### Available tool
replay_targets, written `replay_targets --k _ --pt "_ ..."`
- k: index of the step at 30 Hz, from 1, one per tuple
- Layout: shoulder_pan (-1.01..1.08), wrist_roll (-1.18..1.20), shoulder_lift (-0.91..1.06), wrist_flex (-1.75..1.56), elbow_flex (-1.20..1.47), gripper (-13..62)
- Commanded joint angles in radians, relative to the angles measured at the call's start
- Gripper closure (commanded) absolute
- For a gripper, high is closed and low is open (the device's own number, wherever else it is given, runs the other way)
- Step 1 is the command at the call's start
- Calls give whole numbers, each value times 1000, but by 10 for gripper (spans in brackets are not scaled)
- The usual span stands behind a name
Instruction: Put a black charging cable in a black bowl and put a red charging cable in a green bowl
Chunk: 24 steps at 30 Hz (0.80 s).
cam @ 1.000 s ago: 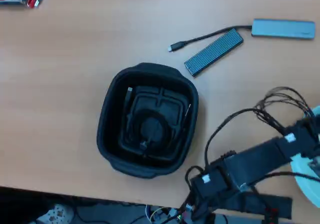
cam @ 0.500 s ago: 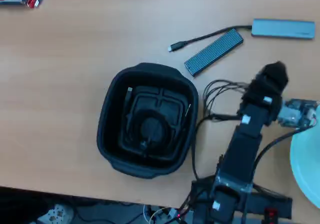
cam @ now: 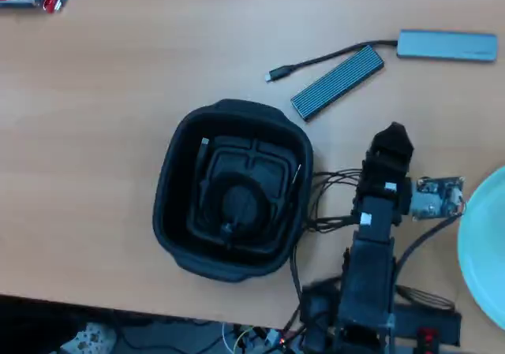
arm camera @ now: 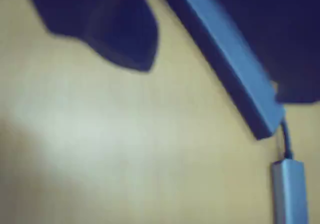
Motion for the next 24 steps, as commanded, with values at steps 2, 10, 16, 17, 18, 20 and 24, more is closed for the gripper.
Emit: replay_targets --k 2,10,16,17,18,20,24 --pt "-6 -9 98 -137 57 239" --pt "-18 -156 100 -439 327 234" --pt "21 -167 97 -678 569 236" --pt "35 -172 97 -718 600 236" --pt "44 -178 98 -753 629 236" --pt "46 -186 98 -825 672 235" --pt "43 -210 97 -986 762 237"
